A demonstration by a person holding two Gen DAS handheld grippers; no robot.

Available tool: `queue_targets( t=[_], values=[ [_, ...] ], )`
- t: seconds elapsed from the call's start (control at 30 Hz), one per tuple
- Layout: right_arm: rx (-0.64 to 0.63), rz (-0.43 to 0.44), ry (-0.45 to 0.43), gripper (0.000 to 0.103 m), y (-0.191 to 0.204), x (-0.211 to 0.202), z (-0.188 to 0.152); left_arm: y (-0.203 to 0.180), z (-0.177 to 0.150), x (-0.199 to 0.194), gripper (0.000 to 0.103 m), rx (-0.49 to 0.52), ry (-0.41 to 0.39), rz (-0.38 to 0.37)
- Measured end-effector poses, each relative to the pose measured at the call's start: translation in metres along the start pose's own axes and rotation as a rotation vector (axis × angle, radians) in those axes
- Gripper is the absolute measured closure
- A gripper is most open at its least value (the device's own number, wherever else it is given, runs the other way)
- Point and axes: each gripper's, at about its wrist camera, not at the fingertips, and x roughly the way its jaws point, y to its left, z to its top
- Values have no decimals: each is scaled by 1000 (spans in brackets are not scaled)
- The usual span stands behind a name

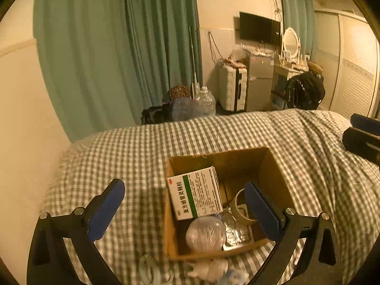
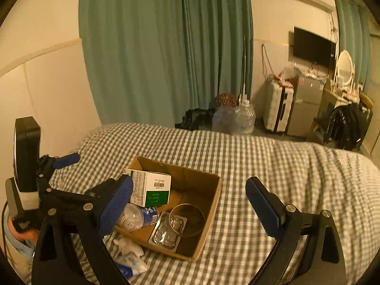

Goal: Organize objects
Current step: 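Drop the medicine box and tape roll into the cardboard box, then grasp the tissue pack with the left tool while the right tool grasps the white tube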

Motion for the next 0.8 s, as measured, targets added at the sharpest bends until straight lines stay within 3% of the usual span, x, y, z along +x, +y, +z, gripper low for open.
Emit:
queue_targets(
  t=[0.17,0.37,0.63,0.8],
  values=[
    [-40,-10,-14,7,8,-49,-2,16,-12,-50,0,-32,-21,8],
    [-96,-25,30,7,12,-72,-38,21,-51,-75,0,-59,5,22],
    [-84,-63,260,7,1,-20,-146,5,-136,-41,0,-129,116,49],
    [-26,-70,399,8,-14,14,-200,-21,-186,-11,0,-120,223,7]
  ],
)
